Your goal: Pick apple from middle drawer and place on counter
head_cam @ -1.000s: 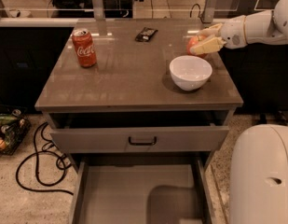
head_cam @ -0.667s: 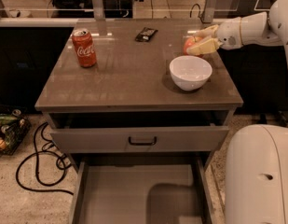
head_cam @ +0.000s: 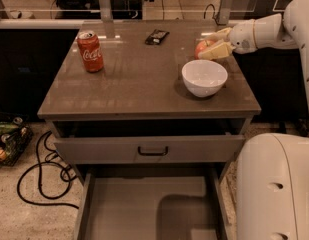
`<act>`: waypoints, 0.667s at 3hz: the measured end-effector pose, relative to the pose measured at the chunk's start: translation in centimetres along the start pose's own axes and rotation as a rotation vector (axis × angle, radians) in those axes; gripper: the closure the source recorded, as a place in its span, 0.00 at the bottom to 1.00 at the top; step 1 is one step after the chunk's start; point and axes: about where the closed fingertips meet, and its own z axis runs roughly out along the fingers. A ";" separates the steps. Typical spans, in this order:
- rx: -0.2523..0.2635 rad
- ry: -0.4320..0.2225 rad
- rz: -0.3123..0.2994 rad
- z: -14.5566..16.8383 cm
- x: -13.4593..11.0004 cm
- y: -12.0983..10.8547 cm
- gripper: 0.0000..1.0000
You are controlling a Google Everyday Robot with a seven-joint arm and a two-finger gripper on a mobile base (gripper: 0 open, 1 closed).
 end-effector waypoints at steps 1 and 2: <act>0.005 -0.005 -0.015 0.1 0.6 -0.3 1.00; -0.001 -0.005 -0.013 0.6 0.6 -0.2 0.81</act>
Offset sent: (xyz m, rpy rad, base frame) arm 0.0024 -0.0026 -0.0047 -0.0020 -0.0136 0.0023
